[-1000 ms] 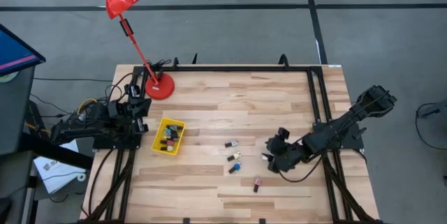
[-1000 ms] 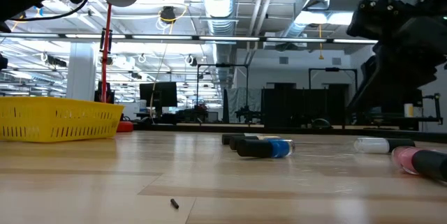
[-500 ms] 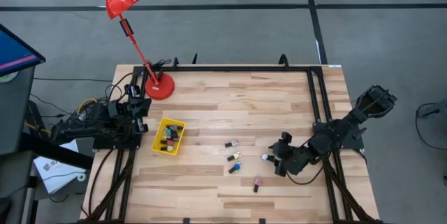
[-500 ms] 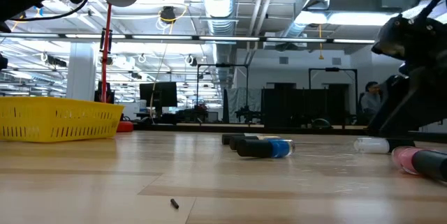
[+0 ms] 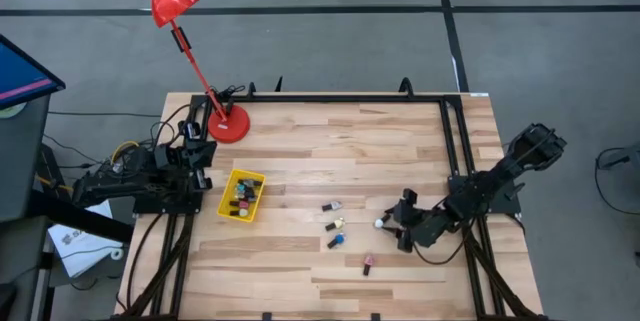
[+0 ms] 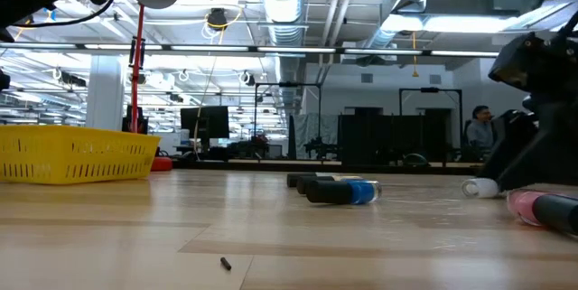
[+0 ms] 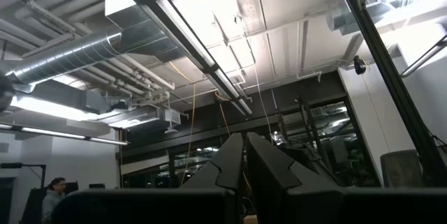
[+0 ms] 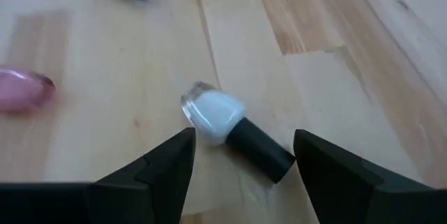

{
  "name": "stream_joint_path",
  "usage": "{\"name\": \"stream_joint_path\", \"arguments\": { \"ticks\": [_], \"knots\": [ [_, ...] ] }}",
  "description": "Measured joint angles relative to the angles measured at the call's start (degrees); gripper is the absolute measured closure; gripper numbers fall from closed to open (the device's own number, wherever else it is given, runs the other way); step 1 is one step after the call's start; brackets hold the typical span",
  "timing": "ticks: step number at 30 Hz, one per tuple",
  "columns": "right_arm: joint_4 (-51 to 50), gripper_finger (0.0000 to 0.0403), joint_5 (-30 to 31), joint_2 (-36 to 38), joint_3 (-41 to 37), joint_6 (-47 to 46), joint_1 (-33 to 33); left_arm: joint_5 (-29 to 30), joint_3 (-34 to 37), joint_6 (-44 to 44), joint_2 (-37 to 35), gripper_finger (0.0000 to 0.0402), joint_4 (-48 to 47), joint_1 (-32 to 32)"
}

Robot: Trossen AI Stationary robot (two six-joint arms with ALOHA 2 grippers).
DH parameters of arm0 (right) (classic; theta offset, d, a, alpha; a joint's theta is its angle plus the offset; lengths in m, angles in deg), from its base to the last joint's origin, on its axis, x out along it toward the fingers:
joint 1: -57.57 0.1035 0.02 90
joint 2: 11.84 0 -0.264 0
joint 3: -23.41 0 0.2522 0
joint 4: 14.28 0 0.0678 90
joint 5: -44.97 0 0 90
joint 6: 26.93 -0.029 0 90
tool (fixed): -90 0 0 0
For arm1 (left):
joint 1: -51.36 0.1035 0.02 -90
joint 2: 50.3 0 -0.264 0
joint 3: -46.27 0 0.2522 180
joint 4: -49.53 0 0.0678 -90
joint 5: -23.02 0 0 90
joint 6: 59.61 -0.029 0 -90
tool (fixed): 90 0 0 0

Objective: Pick & Place Nail Polish
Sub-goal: Put the bottom white nail polish bottle into the yellow basket

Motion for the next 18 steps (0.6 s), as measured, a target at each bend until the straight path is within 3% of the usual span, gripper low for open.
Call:
{"name": "stream_joint_path", "arguments": {
  "ticks": [10, 18],
  "knots": [
    [13.3, 0.0177, 2.4, -12.1, 0.3, 1.8, -0.5, 0.0, 0.0, 0.0, 0.0, 0.0387, 0.0, 0.0],
    [14.1, 0.0276, 0.7, -12.2, 0.2, 2.4, -0.4, 0.0, 0.0, 0.0, 0.0, 0.0387, 0.0, 0.0]
  ]
}}
